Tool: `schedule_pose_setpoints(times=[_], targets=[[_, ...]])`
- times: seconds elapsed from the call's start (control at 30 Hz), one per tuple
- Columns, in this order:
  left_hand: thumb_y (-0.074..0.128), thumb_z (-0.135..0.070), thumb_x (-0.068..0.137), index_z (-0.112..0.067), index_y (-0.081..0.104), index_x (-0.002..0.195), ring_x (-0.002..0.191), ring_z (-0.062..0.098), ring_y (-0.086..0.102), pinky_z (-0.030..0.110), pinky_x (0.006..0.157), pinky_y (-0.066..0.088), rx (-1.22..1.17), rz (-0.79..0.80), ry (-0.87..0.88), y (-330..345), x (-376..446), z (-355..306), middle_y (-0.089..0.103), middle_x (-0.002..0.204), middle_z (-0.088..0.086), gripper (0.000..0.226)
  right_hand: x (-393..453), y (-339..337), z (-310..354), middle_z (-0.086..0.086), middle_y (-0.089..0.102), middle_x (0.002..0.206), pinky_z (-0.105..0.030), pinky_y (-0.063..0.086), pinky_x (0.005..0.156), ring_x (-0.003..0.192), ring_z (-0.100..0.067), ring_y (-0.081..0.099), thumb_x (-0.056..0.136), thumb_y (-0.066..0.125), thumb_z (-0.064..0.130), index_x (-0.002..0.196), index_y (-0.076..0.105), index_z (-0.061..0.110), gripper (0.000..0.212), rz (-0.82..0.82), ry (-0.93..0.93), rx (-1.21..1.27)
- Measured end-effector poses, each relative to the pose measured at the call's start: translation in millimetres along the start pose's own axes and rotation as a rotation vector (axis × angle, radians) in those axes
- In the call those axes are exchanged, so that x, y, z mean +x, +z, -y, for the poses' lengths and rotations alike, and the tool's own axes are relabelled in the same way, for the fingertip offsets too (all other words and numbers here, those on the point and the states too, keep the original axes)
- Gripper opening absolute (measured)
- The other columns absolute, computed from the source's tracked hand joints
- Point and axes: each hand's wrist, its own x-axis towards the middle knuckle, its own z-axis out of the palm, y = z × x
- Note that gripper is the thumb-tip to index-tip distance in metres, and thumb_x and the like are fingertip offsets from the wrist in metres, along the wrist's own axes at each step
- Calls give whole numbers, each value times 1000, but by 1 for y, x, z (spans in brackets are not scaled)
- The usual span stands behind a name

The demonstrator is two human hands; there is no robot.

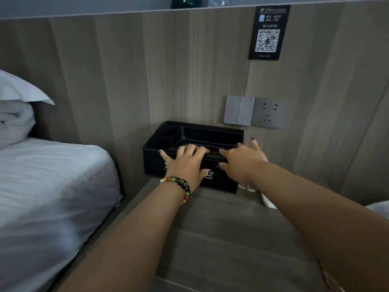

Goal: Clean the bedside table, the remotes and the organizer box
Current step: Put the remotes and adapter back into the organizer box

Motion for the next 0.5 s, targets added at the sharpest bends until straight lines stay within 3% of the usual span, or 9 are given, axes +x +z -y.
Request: schedule_pose_setpoints(times=[0.5], targets=[[58,-44,90,-34,37,137,138,18,25,77,103,5,-22,-51,30,14,7,-18,39,140,-7,53,-1,5,-25,-9,52,139,-51,15,116,138,-28,34,99,33,47,144,35,26,50,-8,-18,34]])
